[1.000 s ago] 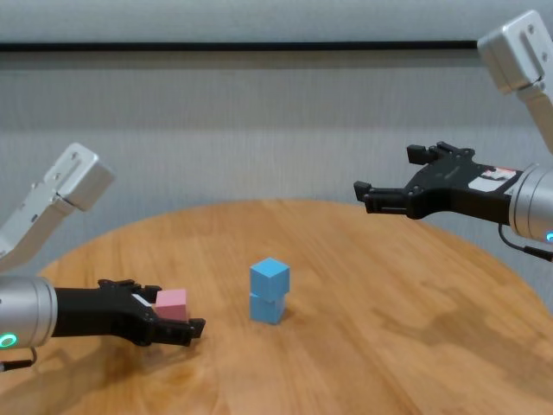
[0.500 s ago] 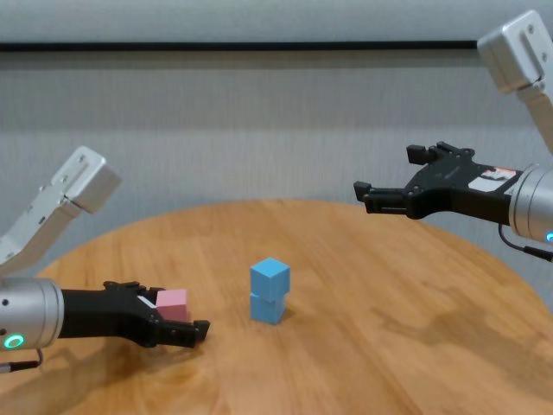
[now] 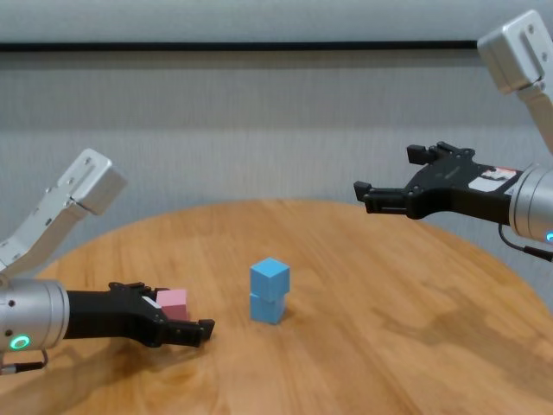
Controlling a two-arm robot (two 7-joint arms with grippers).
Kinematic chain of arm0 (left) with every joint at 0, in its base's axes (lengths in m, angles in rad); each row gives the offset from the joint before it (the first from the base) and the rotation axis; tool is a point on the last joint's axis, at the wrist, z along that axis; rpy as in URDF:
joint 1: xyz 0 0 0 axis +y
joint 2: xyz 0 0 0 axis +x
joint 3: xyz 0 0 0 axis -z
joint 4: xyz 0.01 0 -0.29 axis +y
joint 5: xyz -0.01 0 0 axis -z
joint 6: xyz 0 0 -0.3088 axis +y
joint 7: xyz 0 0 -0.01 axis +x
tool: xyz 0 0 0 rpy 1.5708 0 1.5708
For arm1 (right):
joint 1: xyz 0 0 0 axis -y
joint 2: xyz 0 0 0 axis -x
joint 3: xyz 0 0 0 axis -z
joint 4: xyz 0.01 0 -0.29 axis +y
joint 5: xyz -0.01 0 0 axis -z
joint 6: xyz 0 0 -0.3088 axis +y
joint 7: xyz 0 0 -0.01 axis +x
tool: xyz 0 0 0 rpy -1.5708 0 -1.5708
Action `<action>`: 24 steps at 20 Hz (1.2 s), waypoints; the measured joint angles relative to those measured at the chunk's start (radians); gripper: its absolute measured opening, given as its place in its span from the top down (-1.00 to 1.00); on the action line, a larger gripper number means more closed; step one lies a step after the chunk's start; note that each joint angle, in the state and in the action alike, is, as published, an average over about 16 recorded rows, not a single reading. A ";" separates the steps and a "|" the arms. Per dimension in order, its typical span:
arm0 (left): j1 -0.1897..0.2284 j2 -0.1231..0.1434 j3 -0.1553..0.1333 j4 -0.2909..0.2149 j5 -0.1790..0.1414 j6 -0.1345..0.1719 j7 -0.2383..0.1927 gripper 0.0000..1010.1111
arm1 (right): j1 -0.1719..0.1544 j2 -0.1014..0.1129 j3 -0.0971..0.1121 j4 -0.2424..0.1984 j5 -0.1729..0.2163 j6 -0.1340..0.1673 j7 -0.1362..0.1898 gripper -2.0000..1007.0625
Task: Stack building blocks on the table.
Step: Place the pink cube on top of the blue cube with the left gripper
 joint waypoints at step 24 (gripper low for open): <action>-0.001 0.001 -0.010 -0.006 0.010 0.000 0.006 -0.11 | 0.000 0.000 0.000 0.000 0.000 0.000 0.000 -1.00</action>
